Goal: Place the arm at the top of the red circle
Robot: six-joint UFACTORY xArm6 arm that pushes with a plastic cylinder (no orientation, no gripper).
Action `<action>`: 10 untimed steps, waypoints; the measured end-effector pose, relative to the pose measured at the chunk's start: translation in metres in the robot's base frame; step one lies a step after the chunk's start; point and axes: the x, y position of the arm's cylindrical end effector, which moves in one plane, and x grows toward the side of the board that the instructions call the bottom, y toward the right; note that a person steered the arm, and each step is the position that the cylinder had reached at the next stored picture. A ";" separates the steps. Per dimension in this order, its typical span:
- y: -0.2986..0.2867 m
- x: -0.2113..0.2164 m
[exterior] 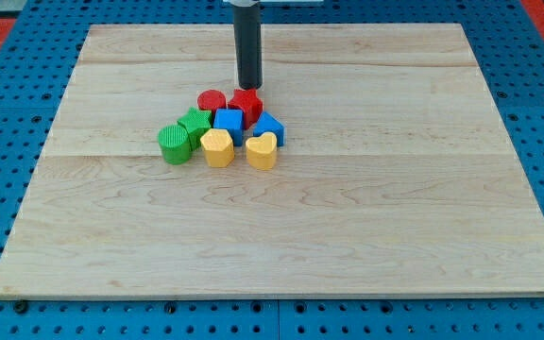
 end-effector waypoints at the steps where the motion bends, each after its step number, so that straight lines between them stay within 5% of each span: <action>1: -0.010 0.000; 10: -0.035 -0.012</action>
